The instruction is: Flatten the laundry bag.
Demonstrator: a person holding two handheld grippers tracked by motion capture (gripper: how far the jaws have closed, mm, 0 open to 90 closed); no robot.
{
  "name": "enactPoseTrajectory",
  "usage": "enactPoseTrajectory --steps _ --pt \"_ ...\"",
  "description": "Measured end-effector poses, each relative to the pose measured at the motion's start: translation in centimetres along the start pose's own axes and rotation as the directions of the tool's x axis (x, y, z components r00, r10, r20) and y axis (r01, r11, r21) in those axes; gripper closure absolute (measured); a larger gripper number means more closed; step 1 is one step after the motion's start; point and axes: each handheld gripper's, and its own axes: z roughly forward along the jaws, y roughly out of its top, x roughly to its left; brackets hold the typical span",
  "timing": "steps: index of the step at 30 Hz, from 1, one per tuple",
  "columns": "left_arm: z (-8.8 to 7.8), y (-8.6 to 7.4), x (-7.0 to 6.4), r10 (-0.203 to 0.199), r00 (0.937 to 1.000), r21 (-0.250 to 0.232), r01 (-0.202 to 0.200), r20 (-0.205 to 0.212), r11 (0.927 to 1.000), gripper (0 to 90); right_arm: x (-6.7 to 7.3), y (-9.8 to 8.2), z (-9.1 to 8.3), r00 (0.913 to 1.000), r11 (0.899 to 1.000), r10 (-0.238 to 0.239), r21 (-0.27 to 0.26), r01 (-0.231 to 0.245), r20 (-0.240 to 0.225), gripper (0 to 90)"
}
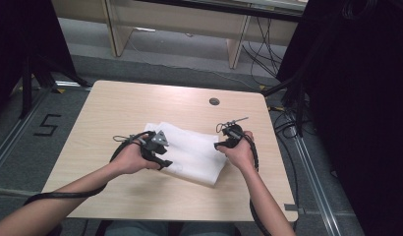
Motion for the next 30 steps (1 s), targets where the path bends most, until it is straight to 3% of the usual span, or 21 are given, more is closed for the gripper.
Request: enactPoseTrajectory --steps 4,8,11,13,14,17,21,28,30 --pt "1.7 0.6 -0.9 0.026 0.9988 0.024 -0.027 0.041 0.9993 56.4 0.6 0.7 1.5 0.9996 1.000 -0.026 0.004 0.026 -0.010 44.8" --pt "3.2 0.8 -1.6 0.009 0.9981 0.047 -0.012 0.062 0.9988 66.5 1.0 0.8 2.9 0.9991 0.999 -0.039 0.035 0.040 -0.012 46.2" --pt "4.2 0.8 -1.9 0.000 0.9979 0.068 -0.004 0.065 0.9977 69.9 1.4 0.6 3.9 0.9966 0.994 -0.082 0.078 0.082 -0.015 51.5" --pt "4.6 0.8 -2.0 0.001 0.9980 0.073 -0.006 0.063 0.9973 70.7 1.5 0.6 4.2 0.9959 0.993 -0.089 0.078 0.090 -0.018 54.5" --pt "4.7 0.8 -2.0 -0.003 0.9980 0.075 -0.002 0.064 0.9972 70.8 1.7 0.6 4.0 0.9967 0.993 -0.079 0.091 0.080 -0.017 59.0" --pt "5.1 0.7 -2.0 -0.014 0.9978 0.081 0.009 0.065 0.9967 71.1 1.9 0.7 3.9 0.9894 0.985 -0.145 0.096 0.145 -0.002 73.3" --pt "5.2 0.8 -1.9 -0.021 0.9978 0.082 0.016 0.063 0.9965 71.6 2.3 0.8 3.6 0.9843 0.978 -0.176 0.114 0.173 0.015 85.6" --pt "5.2 0.6 -1.9 -0.026 0.9976 0.075 0.021 0.064 0.9969 72.3 2.8 1.0 2.8 0.9816 0.975 -0.191 0.112 0.190 -0.003 89.7" --pt "5.2 0.5 -1.9 -0.023 0.9977 0.073 0.018 0.064 0.9972 72.5 2.8 1.3 2.3 0.9869 0.981 -0.161 0.105 0.161 -0.010 88.9"
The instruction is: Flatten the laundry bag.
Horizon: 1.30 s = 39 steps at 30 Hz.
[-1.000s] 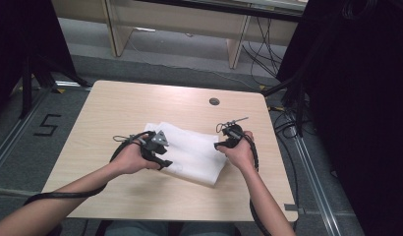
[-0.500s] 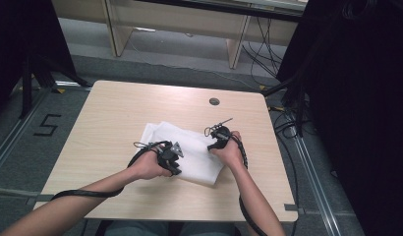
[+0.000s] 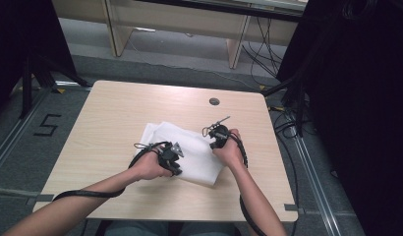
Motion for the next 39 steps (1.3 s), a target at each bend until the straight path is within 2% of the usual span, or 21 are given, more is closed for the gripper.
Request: enactPoseTrajectory --steps 2,4,5,6,8,11,12,13,15,16,17,18,19,21,22,23,25,29,30,36,39 --pt "0.0 -0.1 0.0 -0.004 1.0000 -0.007 0.004 -0.002 1.0000 72.7 -0.5 0.2 0.0 0.9998 0.999 0.017 -0.032 -0.017 -0.003 81.7" --pt "0.0 -0.1 0.0 0.001 1.0000 -0.007 -0.002 -0.003 1.0000 72.8 -1.0 0.5 0.2 0.9981 0.997 0.060 -0.049 -0.061 -0.016 64.0" --pt "0.0 -0.2 0.0 0.003 1.0000 -0.009 -0.003 -0.004 1.0000 72.8 -1.2 0.6 0.5 0.9983 0.997 0.055 -0.054 -0.056 -0.020 57.2" --pt "0.0 -0.2 0.0 0.005 1.0000 -0.010 -0.005 -0.004 0.9999 72.8 -1.3 0.7 0.8 0.9978 0.997 0.057 -0.041 -0.059 -0.033 51.4" --pt "0.0 -0.2 0.0 0.006 1.0000 -0.012 -0.006 -0.001 0.9999 72.8 -1.3 0.7 1.4 0.9973 0.998 0.057 -0.010 -0.057 -0.047 46.3" --pt "0.0 -0.2 0.0 0.004 1.0000 -0.011 -0.004 0.003 0.9999 72.9 -1.3 0.7 1.9 0.9987 0.999 0.032 -0.004 -0.032 -0.039 49.4" --pt "0.0 -0.2 0.0 0.005 1.0000 -0.012 -0.005 0.002 0.9999 72.8 -1.0 0.6 2.1 0.9992 1.000 0.022 0.008 -0.022 -0.033 62.1" --pt "0.0 -0.2 0.0 0.007 1.0000 -0.012 -0.007 -0.001 0.9999 72.9 -0.8 0.6 2.1 0.9985 1.000 0.023 0.019 -0.022 -0.049 70.6" --pt "0.0 -0.2 0.0 0.012 0.9999 -0.008 -0.012 -0.003 0.9999 72.9 -0.4 0.7 2.1 0.9984 1.000 0.009 0.020 -0.008 -0.056 79.1" --pt "0.0 -0.2 0.0 0.012 0.9999 -0.008 -0.012 -0.003 0.9999 72.9 -0.4 0.7 2.1 0.9984 1.000 0.009 0.020 -0.008 -0.056 79.1" --pt "0.0 -0.2 0.0 0.014 0.9999 -0.006 -0.014 -0.003 0.9999 72.9 -0.2 0.7 1.9 0.9985 0.999 -0.007 0.037 0.009 -0.054 84.1" --pt "0.0 -0.2 0.0 0.014 0.9999 -0.006 -0.014 -0.004 0.9999 73.0 0.2 0.9 1.7 0.9979 0.997 -0.054 0.058 0.056 -0.034 87.0" --pt "0.0 -0.2 -0.1 0.013 0.9999 -0.003 -0.013 -0.005 0.9999 73.0 0.5 1.1 1.4 0.9978 0.996 -0.058 0.072 0.060 -0.032 88.7" --pt "0.0 -0.1 -0.1 0.004 1.0000 0.000 -0.004 -0.005 1.0000 73.1 0.5 1.3 1.0 0.9968 0.995 -0.073 0.060 0.075 -0.032 89.0" --pt "0.0 0.0 -0.1 0.005 1.0000 -0.001 -0.005 -0.006 1.0000 73.3 0.7 1.4 0.6 0.9973 0.996 -0.063 0.063 0.065 -0.038 89.0" --pt "0.0 0.0 -0.1 0.001 1.0000 0.002 -0.001 -0.006 1.0000 73.4 0.5 1.5 0.3 0.9959 0.996 -0.083 0.042 0.085 -0.036 89.1" --pt "0.1 0.1 0.0 -0.004 1.0000 0.001 0.004 -0.005 1.0000 73.5 0.8 1.7 -0.4 0.9975 0.997 -0.060 0.047 0.062 -0.037 89.2" --pt "0.3 0.6 0.4 -0.013 0.9999 0.000 0.013 -0.011 0.9999 73.4 0.7 2.4 -2.1 0.9966 0.997 -0.074 -0.018 0.074 -0.036 89.2" --pt "0.4 0.7 0.5 -0.019 0.9997 -0.005 0.019 -0.012 0.9998 73.4 0.8 2.5 -2.4 0.9975 0.998 -0.059 -0.021 0.058 -0.038 89.2" --pt "1.2 1.6 1.9 -0.060 0.9975 -0.036 0.059 -0.036 0.9976 71.7 0.9 3.5 -4.6 0.9979 0.992 -0.060 -0.111 0.057 -0.025 89.0" --pt "1.2 1.8 2.3 -0.071 0.9965 -0.057 0.069 -0.043 0.9960 67.2 1.3 3.7 -5.3 0.9971 0.991 -0.064 -0.119 0.058 -0.042 88.3"
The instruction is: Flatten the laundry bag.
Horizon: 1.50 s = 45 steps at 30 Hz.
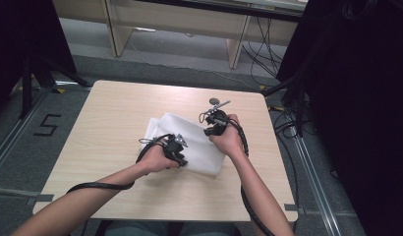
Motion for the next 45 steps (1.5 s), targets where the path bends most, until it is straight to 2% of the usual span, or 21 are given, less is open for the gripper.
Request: enactPoseTrajectory --steps 2,3,4,6,9,11,12,16,21,24,25,26,27,28,30,32,36,38,40,42,45 --pt "-0.4 -0.2 0.0 0.003 1.0000 -0.008 -0.003 -0.003 1.0000 67.2 0.3 0.0 -0.2 0.9997 0.999 -0.026 -0.021 0.026 -0.003 88.3" --pt "-0.4 -0.3 -0.2 -0.019 0.9998 -0.037 0.018 -0.010 0.9992 68.3 0.6 0.0 -0.4 0.9998 1.000 -0.016 -0.018 0.016 -0.009 88.3" --pt "-0.9 -0.4 -0.2 0.016 0.9998 -0.013 -0.016 -0.011 0.9998 71.4 0.7 0.0 -0.4 0.9995 0.999 -0.030 -0.025 0.029 -0.014 88.3" --pt "-1.2 -0.6 -0.5 0.036 0.9992 -0.001 -0.036 -0.019 0.9993 78.8 1.0 0.1 -0.5 0.9994 0.999 -0.031 -0.030 0.030 -0.016 88.5" --pt "-0.7 -0.7 -1.2 0.008 1.0000 -0.009 -0.008 -0.002 0.9999 82.9 1.3 0.3 -0.6 0.9989 0.998 -0.044 -0.042 0.043 -0.019 88.7" --pt "-0.4 -0.6 -1.4 0.002 1.0000 -0.013 -0.002 -0.004 0.9999 83.2 1.5 0.4 -0.7 0.9987 0.998 -0.046 -0.044 0.046 -0.021 88.9" --pt "-0.3 -0.5 -1.1 0.028 0.9996 0.016 -0.028 0.001 0.9995 83.3 1.7 0.4 -0.8 0.9985 0.998 -0.045 -0.035 0.044 -0.030 88.9" --pt "0.1 -0.2 -1.1 -0.007 0.9999 -0.006 0.007 -0.008 1.0000 83.6 1.9 0.4 -1.3 0.9977 0.998 -0.049 -0.045 0.047 -0.047 89.2" --pt "0.7 0.5 -0.5 -0.011 0.9994 -0.007 0.010 -0.034 0.9999 82.6 2.0 0.4 -2.4 0.9964 0.996 -0.057 -0.074 0.052 -0.063 89.5" --pt "0.3 0.5 -0.4 -0.009 0.9997 -0.015 0.009 -0.021 0.9998 78.0 2.3 0.1 -2.8 0.9941 0.993 -0.075 -0.100 0.067 -0.079 89.5" --pt "-0.5 0.4 -0.5 -0.007 1.0000 -0.026 0.007 0.001 0.9996 76.1 2.5 0.0 -2.6 0.9949 0.990 -0.073 -0.125 0.064 -0.069 89.5" --pt "-1.2 0.2 -0.5 0.010 0.9999 -0.033 -0.010 0.004 0.9994 75.6 2.8 -0.1 -3.0 0.9938 0.993 -0.076 -0.093 0.068 -0.081 89.5" --pt "-2.7 -0.2 -0.5 0.026 0.9996 -0.048 -0.025 0.007 0.9985 75.2 2.9 -0.3 -3.0 0.9923 0.991 -0.096 -0.105 0.087 -0.079 89.5" --pt "-3.7 -0.5 -0.3 0.057 0.9983 -0.046 -0.057 0.005 0.9973 74.8 3.3 -0.5 -3.1 0.9923 0.990 -0.099 -0.111 0.090 -0.075 89.5" --pt "-6.3 -1.6 0.5 0.064 0.9978 -0.046 -0.065 -0.015 0.9968 73.5 3.8 -0.8 -3.0 0.9911 0.988 -0.103 -0.122 0.093 -0.084 89.5" --pt "-8.4 -3.0 1.4 0.016 0.9991 -0.087 -0.020 -0.038 0.9961 72.8 4.2 -1.2 -2.9 0.9869 0.985 -0.131 -0.126 0.119 -0.094 89.5" --pt "-11.6 -5.8 3.5 -0.084 0.9924 -0.132 0.072 -0.090 0.9886 71.0 5.7 -2.3 -2.9 0.9788 0.980 -0.164 -0.135 0.147 -0.123 89.5" --pt "-12.6 -7.1 4.1 -0.146 0.9871 -0.159 0.134 -0.066 0.9782 68.9 6.7 -2.9 -2.8 0.9765 0.974 -0.187 -0.152 0.169 -0.108 89.5" --pt "-13.7 -8.1 4.4 -0.176 0.9834 -0.191 0.165 -0.042 0.9675 67.9 7.6 -3.4 -2.9 0.9706 0.968 -0.217 -0.154 0.200 -0.104 89.6" --pt "-14.5 -9.0 4.6 -0.205 0.9776 -0.230 0.190 -0.046 0.9546 67.3 8.5 -3.7 -3.0 0.9600 0.959 -0.258 -0.151 0.240 -0.109 89.6" --pt "-15.9 -10.1 4.9 -0.227 0.9705 -0.263 0.198 -0.082 0.9441 65.6 9.7 -4.5 -3.1 0.9440 0.949 -0.297 -0.149 0.276 -0.143 89.5"
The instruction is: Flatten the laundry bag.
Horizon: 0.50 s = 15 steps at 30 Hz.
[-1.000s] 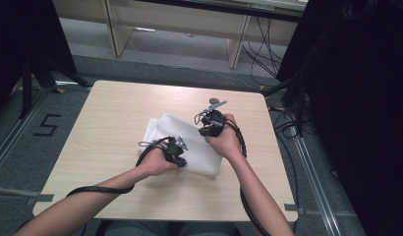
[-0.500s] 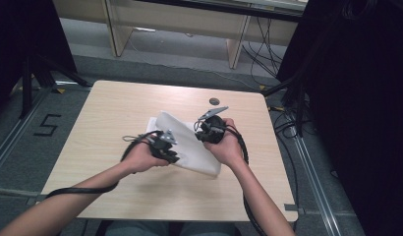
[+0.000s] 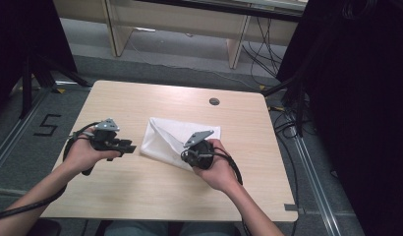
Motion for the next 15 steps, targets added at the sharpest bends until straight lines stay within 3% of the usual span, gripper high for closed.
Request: enactPoseTrajectory --steps 3,5,11,15 --pt "-0.9 -0.4 0.2 0.008 0.9993 -0.015 -0.008 -0.037 0.9998 56.5 1.2 -0.4 0.0 0.9993 0.999 -0.027 0.023 0.027 -0.025 89.6" --pt "-1.5 -0.7 0.4 -0.021 0.9983 -0.043 0.019 -0.054 0.9989 52.2 2.0 -0.9 0.0 0.9975 0.998 -0.048 0.028 0.049 -0.052 89.5" --pt "-3.0 -0.9 1.1 -0.003 0.9970 -0.061 -0.002 -0.077 0.9981 46.2 4.3 -2.5 0.2 0.9884 0.993 -0.091 0.059 0.098 -0.122 89.5" --pt "-3.8 -0.4 1.0 -0.003 0.9976 -0.116 -0.005 -0.069 0.9933 43.6 5.5 -3.5 0.2 0.9829 0.992 -0.082 0.078 0.096 -0.165 89.5"
